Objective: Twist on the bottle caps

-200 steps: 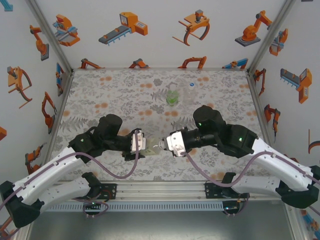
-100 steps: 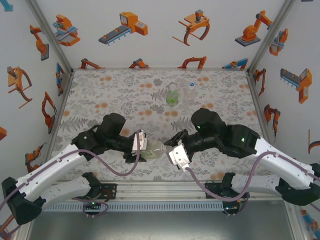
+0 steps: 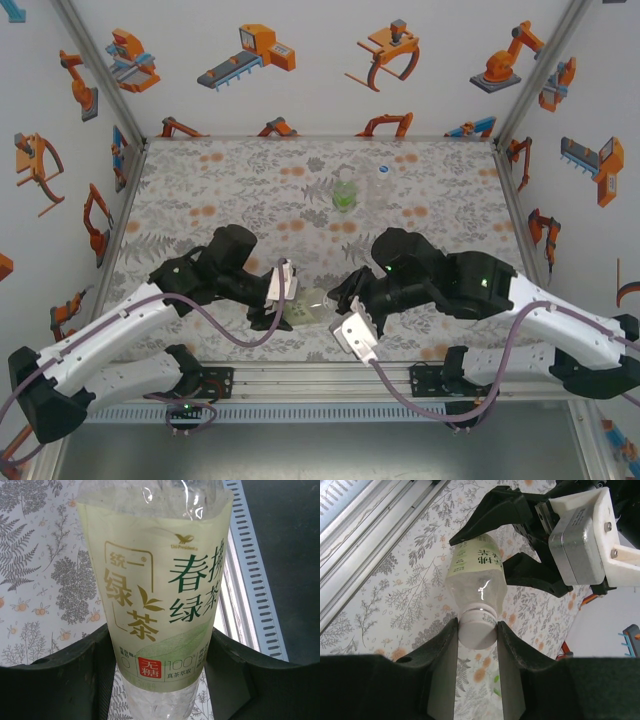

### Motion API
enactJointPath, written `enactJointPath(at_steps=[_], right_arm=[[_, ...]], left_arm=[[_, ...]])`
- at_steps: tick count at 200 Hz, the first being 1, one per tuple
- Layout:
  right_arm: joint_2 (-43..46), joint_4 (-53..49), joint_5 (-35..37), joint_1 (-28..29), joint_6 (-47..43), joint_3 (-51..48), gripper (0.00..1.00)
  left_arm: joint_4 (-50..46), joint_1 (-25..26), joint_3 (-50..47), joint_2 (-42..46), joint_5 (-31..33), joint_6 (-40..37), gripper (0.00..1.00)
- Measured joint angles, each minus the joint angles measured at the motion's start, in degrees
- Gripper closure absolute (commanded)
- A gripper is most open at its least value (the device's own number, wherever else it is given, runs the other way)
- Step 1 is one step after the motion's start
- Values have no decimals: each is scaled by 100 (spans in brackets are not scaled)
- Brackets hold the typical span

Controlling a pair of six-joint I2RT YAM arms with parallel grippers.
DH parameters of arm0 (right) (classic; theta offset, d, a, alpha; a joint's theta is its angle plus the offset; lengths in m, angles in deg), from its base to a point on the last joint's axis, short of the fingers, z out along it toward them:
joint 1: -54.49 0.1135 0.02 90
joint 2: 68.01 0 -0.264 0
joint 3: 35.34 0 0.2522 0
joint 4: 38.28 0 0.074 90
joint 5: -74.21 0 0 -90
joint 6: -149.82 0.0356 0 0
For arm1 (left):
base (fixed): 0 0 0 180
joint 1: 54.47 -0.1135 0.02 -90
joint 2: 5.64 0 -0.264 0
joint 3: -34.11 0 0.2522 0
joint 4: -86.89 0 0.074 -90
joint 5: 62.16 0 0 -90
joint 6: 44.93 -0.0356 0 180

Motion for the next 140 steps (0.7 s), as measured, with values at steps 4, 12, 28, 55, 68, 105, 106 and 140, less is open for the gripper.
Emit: enactJointPath(at_steps=[4, 12, 28, 55, 68, 105, 106, 140], right_arm=[[0, -2, 20, 15, -22, 0, 100], [0, -13, 55, 42, -66, 0, 100], [-2, -57, 125, 74, -129, 0, 100], [-2, -59, 153, 85, -70, 0, 100], [-7, 26, 188, 87, 247, -7, 100], [-52, 472, 531, 85, 1847, -90, 100], [-57, 479, 549, 85, 1882, -90, 100], [-236, 680, 907, 79, 3353, -92, 100]], left_arm=[[-9, 0, 7, -11, -13, -2, 100], [-33, 0, 20, -35, -44, -2, 100], [-55, 0, 35, -79, -79, -4, 100], [-74, 0, 55, -92, -85, -4, 100], [-76, 0, 55, -92, -59, -4, 100], [-68, 0, 48, -33, 238, -2, 100], [-68, 0, 48, -28, 247, -2, 100], [-55, 0, -52, 68, 557, -2, 100]])
